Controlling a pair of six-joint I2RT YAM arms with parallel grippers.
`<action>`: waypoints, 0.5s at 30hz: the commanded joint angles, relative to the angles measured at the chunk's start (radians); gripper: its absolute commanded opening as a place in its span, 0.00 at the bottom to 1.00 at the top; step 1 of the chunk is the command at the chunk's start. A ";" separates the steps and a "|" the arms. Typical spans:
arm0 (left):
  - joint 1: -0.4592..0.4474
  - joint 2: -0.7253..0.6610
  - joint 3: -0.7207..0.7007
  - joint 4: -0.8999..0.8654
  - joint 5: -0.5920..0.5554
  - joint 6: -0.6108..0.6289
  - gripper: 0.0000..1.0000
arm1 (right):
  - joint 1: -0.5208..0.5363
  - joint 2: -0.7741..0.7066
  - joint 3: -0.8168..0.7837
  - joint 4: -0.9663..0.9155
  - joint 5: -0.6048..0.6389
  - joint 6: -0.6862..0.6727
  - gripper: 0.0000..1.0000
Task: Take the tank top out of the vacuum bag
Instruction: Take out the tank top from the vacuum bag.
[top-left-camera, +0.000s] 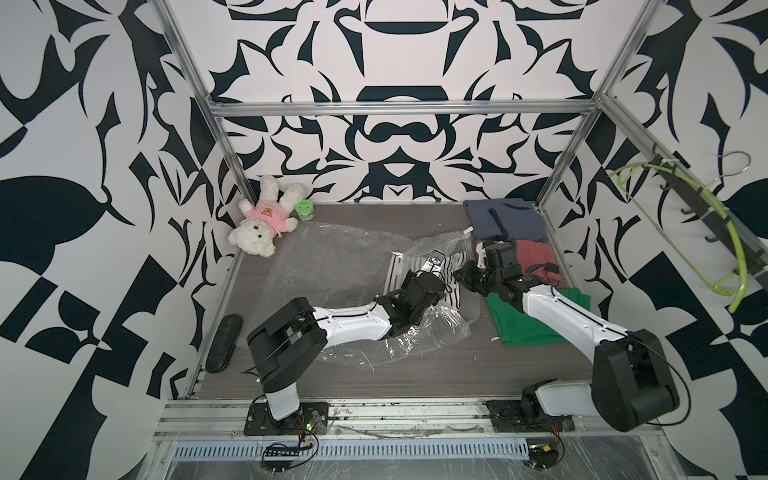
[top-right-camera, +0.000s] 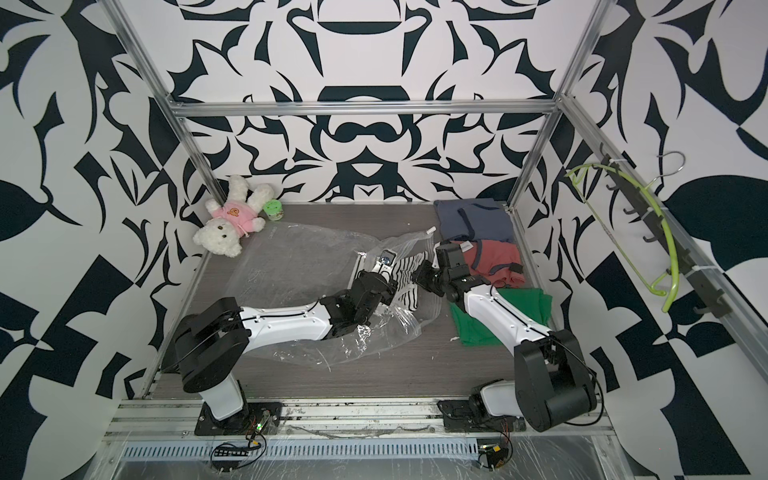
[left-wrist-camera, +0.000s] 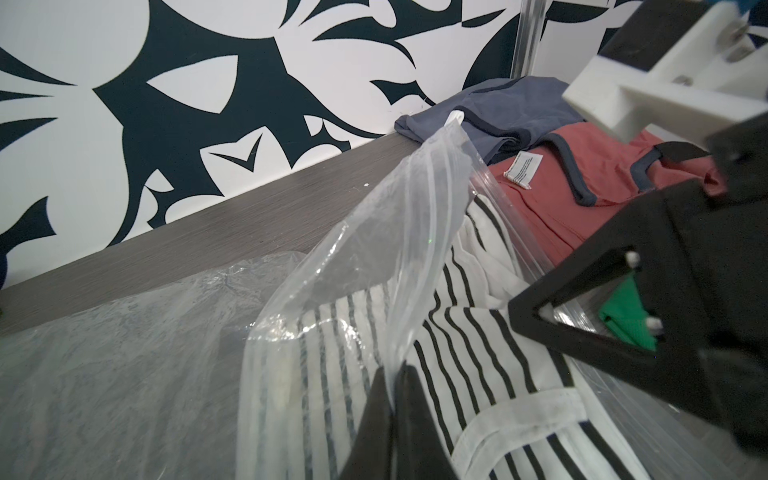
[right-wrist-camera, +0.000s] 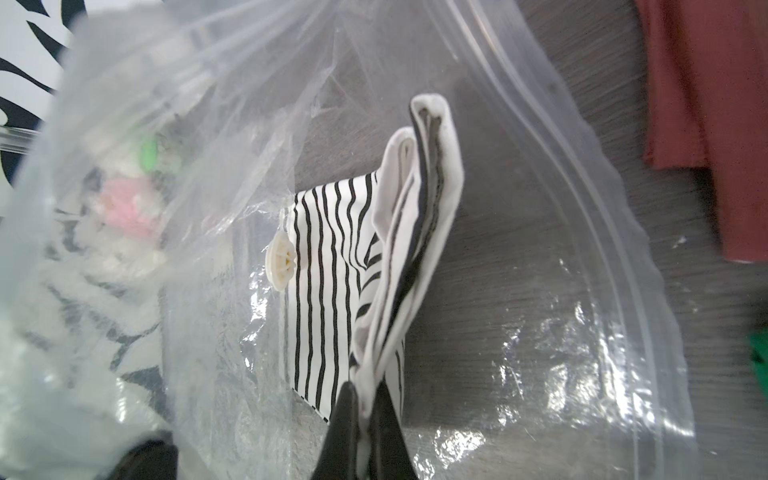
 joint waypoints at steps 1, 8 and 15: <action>-0.001 0.019 0.019 -0.034 -0.017 -0.012 0.00 | -0.025 -0.048 0.040 -0.058 0.010 -0.037 0.00; -0.001 0.019 0.025 -0.040 -0.020 -0.008 0.00 | -0.080 -0.055 0.069 -0.168 0.013 -0.077 0.00; -0.001 0.027 0.028 -0.042 -0.011 -0.005 0.00 | -0.130 -0.055 0.104 -0.256 0.041 -0.115 0.00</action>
